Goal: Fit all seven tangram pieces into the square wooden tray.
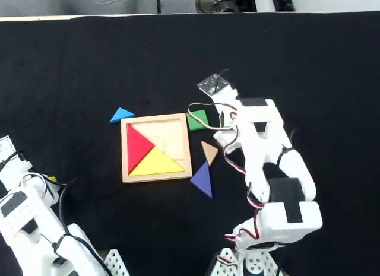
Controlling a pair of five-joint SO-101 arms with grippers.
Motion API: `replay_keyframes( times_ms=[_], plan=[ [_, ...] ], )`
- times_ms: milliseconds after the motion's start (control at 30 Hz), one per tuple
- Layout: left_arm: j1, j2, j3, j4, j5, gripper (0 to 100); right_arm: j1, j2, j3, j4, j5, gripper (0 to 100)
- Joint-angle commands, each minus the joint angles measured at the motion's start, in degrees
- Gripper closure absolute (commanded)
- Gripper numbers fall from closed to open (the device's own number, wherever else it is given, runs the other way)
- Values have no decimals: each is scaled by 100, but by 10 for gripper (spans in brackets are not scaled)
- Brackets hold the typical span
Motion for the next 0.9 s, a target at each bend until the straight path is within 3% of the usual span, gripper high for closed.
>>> replay_keyframes(
  times_ms=[0,733,867],
  plan=[
    [40,-97,-145,-62,-26,758,62,84,-189,-62,141,787],
    [40,-97,-145,-62,-35,758,308,602,-409,-141,360,789],
    [40,-97,-145,-62,-35,758,281,602,-409,-167,396,840]
  ],
)
